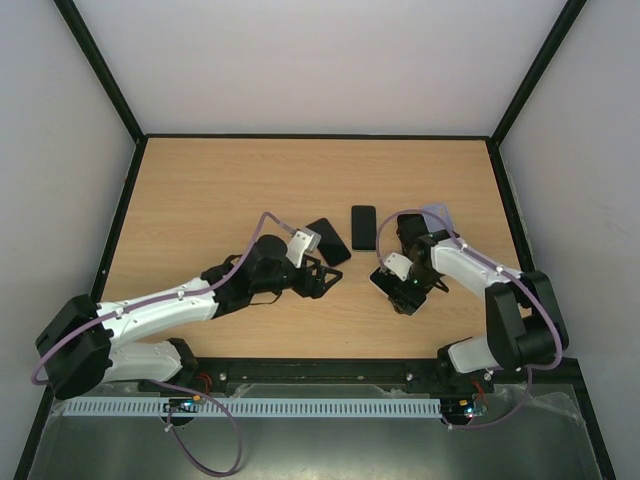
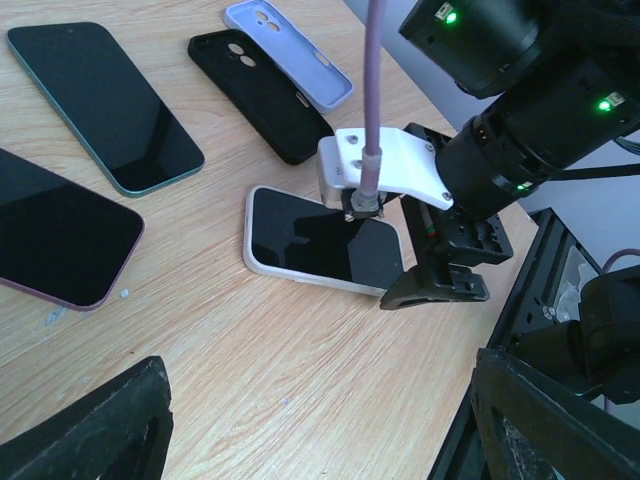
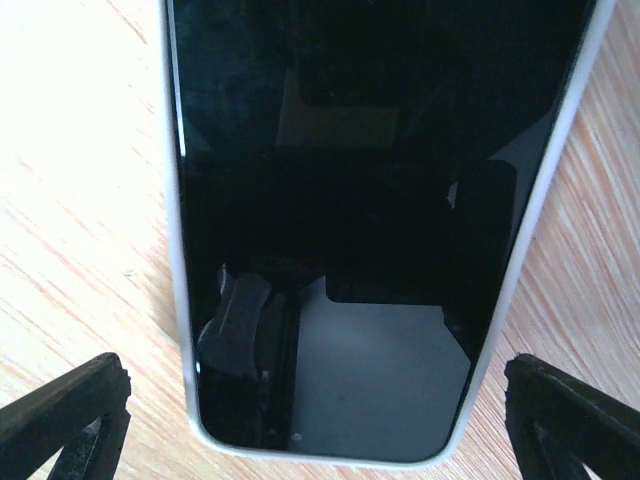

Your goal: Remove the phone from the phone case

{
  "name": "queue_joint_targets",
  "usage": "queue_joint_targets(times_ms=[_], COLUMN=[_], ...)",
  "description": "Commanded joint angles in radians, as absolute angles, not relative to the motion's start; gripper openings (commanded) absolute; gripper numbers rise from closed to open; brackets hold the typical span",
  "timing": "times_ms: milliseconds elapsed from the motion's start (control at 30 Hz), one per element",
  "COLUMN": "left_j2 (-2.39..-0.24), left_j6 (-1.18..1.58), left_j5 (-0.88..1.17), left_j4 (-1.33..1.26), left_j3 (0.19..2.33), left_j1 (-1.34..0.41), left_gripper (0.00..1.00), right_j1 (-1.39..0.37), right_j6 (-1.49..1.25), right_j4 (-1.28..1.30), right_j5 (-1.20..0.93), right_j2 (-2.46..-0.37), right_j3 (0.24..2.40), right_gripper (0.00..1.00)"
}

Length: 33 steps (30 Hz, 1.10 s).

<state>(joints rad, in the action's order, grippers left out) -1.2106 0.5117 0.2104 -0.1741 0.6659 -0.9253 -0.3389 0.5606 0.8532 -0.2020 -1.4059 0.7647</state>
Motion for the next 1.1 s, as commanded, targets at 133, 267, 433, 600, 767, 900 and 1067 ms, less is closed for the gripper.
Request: queue_joint_targets(times_ms=[133,267,433,600,767,900,1067], left_j2=[-1.193,-1.195,-1.208,-1.227,-1.263,-1.323,-1.417], left_j6=[0.537,0.567,0.614,0.683,0.791,0.842,0.897], left_j5=[0.209,0.169,0.123,0.062,-0.008,-0.002,0.029], left_j4=[-0.211,-0.208,-0.21,-0.211,-0.258,-0.307,-0.372], left_j3=[0.628,0.62,0.615,0.612,0.609,0.644,0.718], left_j1=[-0.937,-0.937,-0.938,-0.937,-0.937,-0.936,-0.937], left_gripper=[0.81,0.81,0.81,0.81,0.82,0.81,0.8], right_j1=[-0.35,-0.368,-0.383,-0.387,-0.387,-0.39,-0.39], right_j6=[0.539,0.515,0.505,0.497,0.489,0.486,0.477], right_j4=[0.81,0.778,0.781,0.788,0.84,0.867,0.88], right_j5=[-0.151,-0.131,-0.135,-0.144,-0.245,-0.293,-0.322], right_j2=[-1.461,-1.482,-1.522,-1.518,-1.398,-1.3,-1.241], right_j3=[0.767,0.737,0.729,0.748,0.835,0.91,0.954], right_gripper=[0.98,0.96,0.72,0.48,0.35,0.27,0.23])
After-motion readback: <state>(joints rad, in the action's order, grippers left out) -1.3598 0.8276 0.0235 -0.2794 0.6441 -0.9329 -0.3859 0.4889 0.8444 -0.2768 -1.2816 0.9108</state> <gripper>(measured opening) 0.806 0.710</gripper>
